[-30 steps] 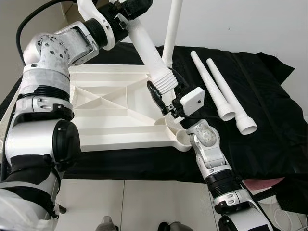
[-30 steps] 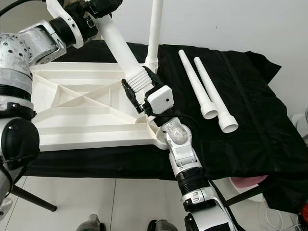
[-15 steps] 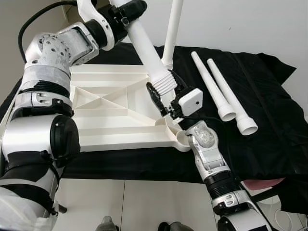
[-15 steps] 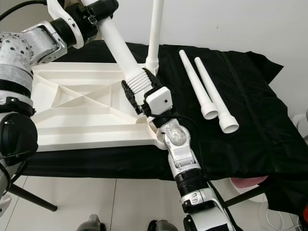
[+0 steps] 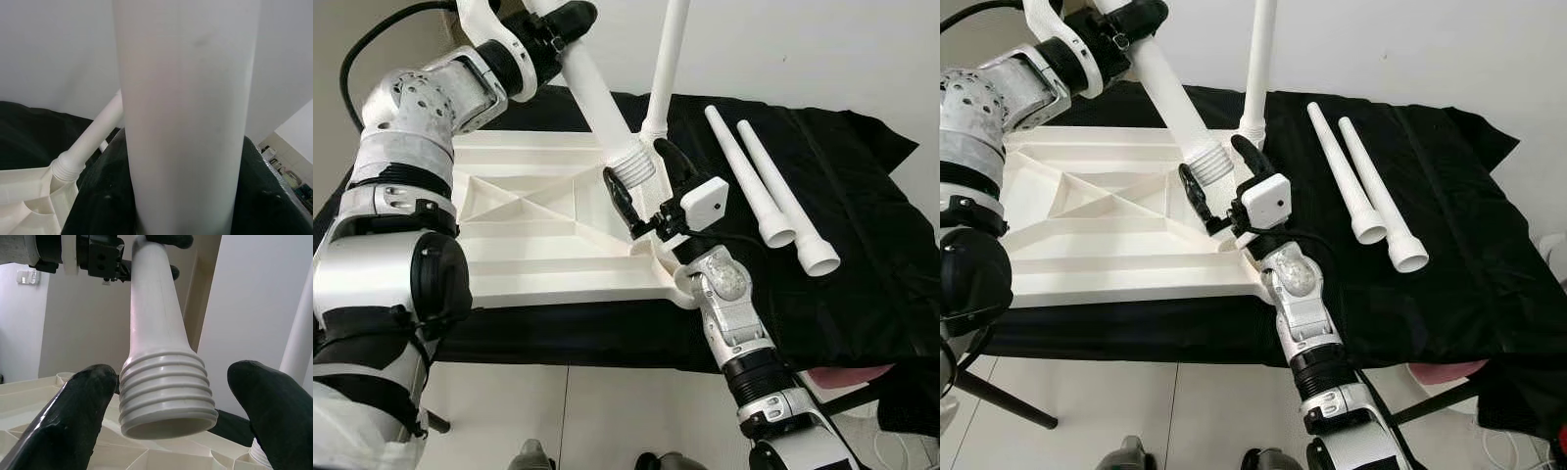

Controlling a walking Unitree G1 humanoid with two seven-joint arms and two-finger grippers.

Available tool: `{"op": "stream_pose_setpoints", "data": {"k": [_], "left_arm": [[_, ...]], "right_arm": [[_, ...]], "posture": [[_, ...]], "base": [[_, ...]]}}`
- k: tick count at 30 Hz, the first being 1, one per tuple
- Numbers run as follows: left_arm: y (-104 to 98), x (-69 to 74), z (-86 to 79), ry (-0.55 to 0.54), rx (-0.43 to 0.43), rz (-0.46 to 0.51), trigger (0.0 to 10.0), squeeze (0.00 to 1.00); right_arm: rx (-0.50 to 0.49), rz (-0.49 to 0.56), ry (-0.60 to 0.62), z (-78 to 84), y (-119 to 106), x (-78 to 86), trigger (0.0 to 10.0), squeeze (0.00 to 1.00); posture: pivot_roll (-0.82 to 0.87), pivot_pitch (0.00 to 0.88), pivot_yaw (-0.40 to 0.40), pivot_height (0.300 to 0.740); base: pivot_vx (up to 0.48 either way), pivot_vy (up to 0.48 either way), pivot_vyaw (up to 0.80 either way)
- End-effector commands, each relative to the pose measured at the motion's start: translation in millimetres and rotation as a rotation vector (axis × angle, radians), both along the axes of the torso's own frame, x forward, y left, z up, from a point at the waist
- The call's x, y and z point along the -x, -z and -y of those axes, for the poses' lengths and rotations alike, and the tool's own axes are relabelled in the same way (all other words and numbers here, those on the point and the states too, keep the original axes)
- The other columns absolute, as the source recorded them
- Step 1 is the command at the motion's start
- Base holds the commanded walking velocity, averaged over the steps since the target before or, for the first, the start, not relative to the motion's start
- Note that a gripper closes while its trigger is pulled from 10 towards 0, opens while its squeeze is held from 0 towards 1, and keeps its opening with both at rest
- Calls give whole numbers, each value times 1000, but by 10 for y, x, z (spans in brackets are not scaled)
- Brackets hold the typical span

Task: Building children table

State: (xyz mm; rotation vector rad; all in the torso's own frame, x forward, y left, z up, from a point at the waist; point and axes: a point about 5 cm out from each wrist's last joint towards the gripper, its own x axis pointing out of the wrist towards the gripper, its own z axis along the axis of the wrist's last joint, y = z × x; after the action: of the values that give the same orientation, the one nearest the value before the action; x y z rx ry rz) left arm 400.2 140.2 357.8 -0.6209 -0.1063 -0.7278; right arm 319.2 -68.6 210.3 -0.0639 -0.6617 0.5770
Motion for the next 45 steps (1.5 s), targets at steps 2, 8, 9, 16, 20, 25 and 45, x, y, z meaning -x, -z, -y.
{"op": "stream_pose_setpoints", "data": {"k": [2, 8, 9, 16, 20, 25, 45], "left_arm": [[-110, 84, 103, 158, 4, 160, 10000, 0], [-119, 95, 117, 119, -34, 226, 10000, 0], [-119, 95, 117, 119, -34, 226, 10000, 0], [-102, 99, 134, 43, -109, 301, 10000, 0], [-63, 100, 147, 11, -163, 327, 10000, 0], [116, 106, 215, -38, -248, 352, 10000, 0], [287, 306, 667, -47, -403, 493, 10000, 0]], "right_arm": [[8, -56, 5, -4, 57, -32, 10000, 0], [21, -163, 46, 38, 148, -128, 10000, 0], [21, -163, 46, 38, 148, -128, 10000, 0], [100, -288, 100, 181, 280, -219, 10000, 0], [158, -296, 81, 239, 303, -213, 10000, 0], [204, -293, -24, 324, 156, -198, 10000, 0], [289, -365, -63, 134, -241, -436, 10000, 0]], "posture": [[59, 9, -11, 740], [56, 5, -26, 740], [56, 5, -26, 740], [58, 6, -40, 740], [59, 5, -42, 740], [56, 3, -33, 740], [65, 0, -45, 740]], "base": [[0, 0, 0], [0, 0, 0], [0, 0, 0], [0, 0, 0], [0, 0, 0], [0, 0, 0], [0, 0, 0]]}}
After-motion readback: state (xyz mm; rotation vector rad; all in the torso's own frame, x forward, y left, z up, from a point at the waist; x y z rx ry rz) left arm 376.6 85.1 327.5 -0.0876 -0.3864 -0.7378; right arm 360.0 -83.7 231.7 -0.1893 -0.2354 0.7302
